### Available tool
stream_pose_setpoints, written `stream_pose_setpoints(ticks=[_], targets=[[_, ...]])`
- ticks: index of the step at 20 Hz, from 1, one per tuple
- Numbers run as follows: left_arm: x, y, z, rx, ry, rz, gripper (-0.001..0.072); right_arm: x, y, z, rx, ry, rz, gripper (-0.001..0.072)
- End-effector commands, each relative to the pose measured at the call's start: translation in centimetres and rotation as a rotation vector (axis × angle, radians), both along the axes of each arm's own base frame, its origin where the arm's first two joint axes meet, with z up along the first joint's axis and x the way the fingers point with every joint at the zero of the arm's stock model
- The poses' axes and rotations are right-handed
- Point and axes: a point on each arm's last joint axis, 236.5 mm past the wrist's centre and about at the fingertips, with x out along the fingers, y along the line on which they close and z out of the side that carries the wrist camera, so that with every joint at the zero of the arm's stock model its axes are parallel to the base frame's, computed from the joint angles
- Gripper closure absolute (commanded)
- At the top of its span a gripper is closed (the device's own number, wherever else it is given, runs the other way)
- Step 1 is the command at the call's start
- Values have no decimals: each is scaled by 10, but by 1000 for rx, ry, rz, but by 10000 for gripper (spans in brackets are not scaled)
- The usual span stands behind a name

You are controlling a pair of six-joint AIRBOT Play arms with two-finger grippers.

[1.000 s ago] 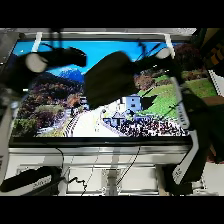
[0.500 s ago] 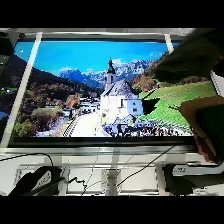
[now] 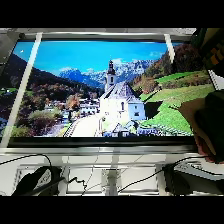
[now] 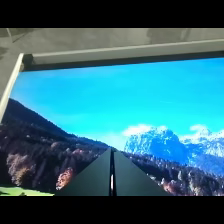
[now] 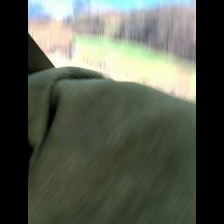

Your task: Fold the clothes and pants, and hang the long-sleeved shirts on hangers.

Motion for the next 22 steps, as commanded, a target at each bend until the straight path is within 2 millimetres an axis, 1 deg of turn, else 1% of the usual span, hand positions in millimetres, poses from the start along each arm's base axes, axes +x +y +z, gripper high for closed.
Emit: stream_pose_setpoints(ticks=[1,3,4,5,6,7,11,15,17,18,19,20,21,22], targets=[[-2,1,-1,-2,6,3,670,-77,3,-45,125,281,-112,697],[-2,1,-1,-2,6,3,670,-79,8,-52,144,305,-85,695],[-2,1,-1,-2,6,3,671,-79,6,-52,138,304,-87,597],[-2,1,-1,-2,7,3,670,-78,5,-51,131,301,-88,326],[-2,1,-1,-2,7,3,670,-77,3,-51,116,299,-75,-3],[-2,1,-1,-2,7,3,670,-76,2,-50,100,304,-48,13],[-2,1,-1,-1,7,3,670,-75,-2,-49,84,295,-50,13],[-2,1,-1,-1,7,3,670,-80,3,-51,94,325,-30,13],[-2,1,-1,-2,6,3,670,-77,3,-51,92,314,-24,20],[-2,1,-1,-1,7,3,670,-73,6,-50,96,300,-6,147],[-2,1,-1,-1,7,3,670,-62,11,-48,102,271,29,365],[-2,1,-1,-1,7,3,670,-47,19,-46,101,241,79,554],[-2,1,-1,-1,7,3,670,-27,31,-43,94,207,151,691],[-2,1,-1,-1,7,3,670,-7,45,-40,80,179,227,697]])
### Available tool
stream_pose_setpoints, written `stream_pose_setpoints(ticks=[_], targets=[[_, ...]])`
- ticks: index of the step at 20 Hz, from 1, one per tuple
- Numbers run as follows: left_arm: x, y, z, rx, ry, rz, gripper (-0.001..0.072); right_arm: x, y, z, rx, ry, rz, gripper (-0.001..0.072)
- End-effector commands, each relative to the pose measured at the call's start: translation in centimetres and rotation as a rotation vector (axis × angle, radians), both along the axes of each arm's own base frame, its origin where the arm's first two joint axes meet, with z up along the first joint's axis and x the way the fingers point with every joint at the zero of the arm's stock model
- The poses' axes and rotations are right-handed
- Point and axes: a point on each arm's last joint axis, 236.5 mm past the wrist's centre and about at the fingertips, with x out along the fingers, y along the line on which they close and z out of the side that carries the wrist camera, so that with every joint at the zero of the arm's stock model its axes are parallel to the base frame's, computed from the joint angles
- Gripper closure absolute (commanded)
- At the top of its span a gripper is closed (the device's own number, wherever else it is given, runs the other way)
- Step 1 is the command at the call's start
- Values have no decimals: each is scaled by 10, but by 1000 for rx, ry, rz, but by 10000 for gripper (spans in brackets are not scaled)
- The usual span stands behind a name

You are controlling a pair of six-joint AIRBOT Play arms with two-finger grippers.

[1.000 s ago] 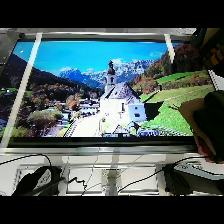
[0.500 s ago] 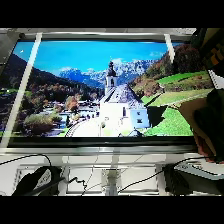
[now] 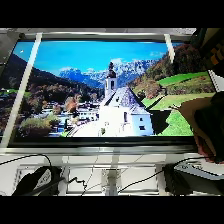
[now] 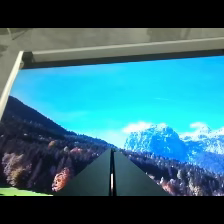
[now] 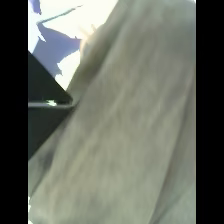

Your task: Fold the clothes and pants, and hang the long-sleeved shirts on hangers.

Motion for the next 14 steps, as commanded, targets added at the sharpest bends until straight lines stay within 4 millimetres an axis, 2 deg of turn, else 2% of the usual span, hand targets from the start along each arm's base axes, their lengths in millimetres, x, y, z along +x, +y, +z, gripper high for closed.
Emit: stream_pose_setpoints(ticks=[1,3,5,7,9,10,11,13,14], targets=[[0,0,0,1,-1,1,669,62,43,10,5,-109,226,697],[0,0,0,0,-1,1,670,107,88,13,-30,-130,414,698],[0,0,0,0,-1,1,670,145,146,14,-83,-122,625,698],[0,0,0,1,-1,1,670,162,194,10,-162,-68,793,697],[0,0,0,0,-1,1,670,172,223,8,-292,-3,933,697],[0,0,0,0,-1,1,670,176,225,10,-364,26,955,698],[0,0,0,1,-1,1,670,176,212,14,-451,74,930,697],[0,0,0,0,-1,1,670,168,174,25,-575,167,800,697],[0,0,0,0,-1,1,670,165,168,25,-577,177,784,696]])
